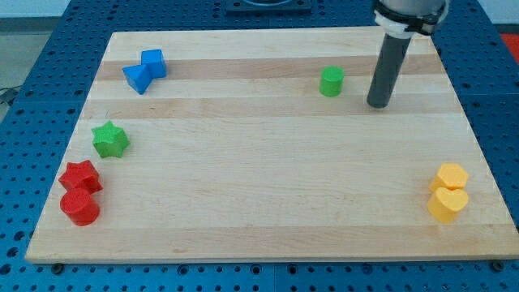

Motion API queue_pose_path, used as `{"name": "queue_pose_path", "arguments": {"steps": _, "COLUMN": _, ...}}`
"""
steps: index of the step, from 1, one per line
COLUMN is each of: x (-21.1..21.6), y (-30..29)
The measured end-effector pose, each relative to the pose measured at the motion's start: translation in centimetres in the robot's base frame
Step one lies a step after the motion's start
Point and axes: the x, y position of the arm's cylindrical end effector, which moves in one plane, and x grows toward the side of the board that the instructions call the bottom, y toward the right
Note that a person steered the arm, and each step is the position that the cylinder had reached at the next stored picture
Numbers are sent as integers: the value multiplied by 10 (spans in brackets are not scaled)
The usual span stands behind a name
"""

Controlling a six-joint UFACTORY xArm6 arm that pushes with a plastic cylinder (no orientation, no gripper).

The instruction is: Move the gree circle diagonally to the green star

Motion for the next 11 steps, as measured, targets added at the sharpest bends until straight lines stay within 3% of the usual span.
{"name": "queue_pose_path", "arguments": {"steps": 1, "x": -47, "y": -7}}
{"name": "queue_pose_path", "arguments": {"steps": 2, "x": -47, "y": -12}}
{"name": "queue_pose_path", "arguments": {"steps": 9, "x": 13, "y": -220}}
{"name": "queue_pose_path", "arguments": {"steps": 10, "x": 25, "y": -208}}
{"name": "queue_pose_path", "arguments": {"steps": 11, "x": 34, "y": -153}}
